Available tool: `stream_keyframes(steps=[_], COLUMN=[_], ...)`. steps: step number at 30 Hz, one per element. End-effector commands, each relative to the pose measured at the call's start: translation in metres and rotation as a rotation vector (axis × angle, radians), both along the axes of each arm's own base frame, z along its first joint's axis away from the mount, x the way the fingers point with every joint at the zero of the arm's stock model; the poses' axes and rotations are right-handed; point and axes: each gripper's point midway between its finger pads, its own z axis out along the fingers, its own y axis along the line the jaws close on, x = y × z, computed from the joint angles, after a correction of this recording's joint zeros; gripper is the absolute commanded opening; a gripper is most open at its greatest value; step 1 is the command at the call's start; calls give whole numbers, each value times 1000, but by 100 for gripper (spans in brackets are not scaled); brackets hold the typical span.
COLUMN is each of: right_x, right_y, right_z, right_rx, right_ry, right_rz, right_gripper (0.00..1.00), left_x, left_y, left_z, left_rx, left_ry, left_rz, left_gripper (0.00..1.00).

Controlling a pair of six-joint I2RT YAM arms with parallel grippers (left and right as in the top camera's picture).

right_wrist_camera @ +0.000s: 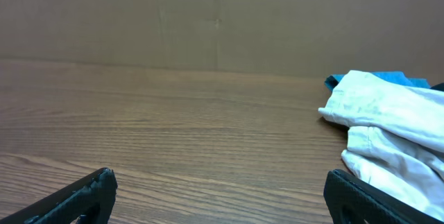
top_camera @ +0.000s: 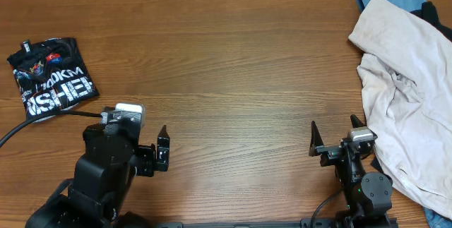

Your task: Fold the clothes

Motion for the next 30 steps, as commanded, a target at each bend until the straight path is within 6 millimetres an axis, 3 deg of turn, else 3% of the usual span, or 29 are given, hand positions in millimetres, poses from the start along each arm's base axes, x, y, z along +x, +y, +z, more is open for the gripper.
stream_keyframes(steps=[1,17,20,25,30], right_x=[0,0,0,0,0], right_y=[-1,-1,-1,-1,-1], right_z=[6,6,6,6,6], right_rx=[-2,-2,-2,-2,-1], right_ry=[-22,-22,-22,-22,-22], right_rz=[-2,-2,-3,-3,-2], right_gripper=[100,100,100,100,100], left_x=[1,-1,-8,-10,3], left_y=[3,4,5,29,36], left_z=[-1,-3,-13,-30,-54], left_rx=[24,27,18,-37,-92], left_ry=[-2,6,63,132,80], left_rz=[5,5,-1,120,111], left_gripper=[100,100,100,100,100])
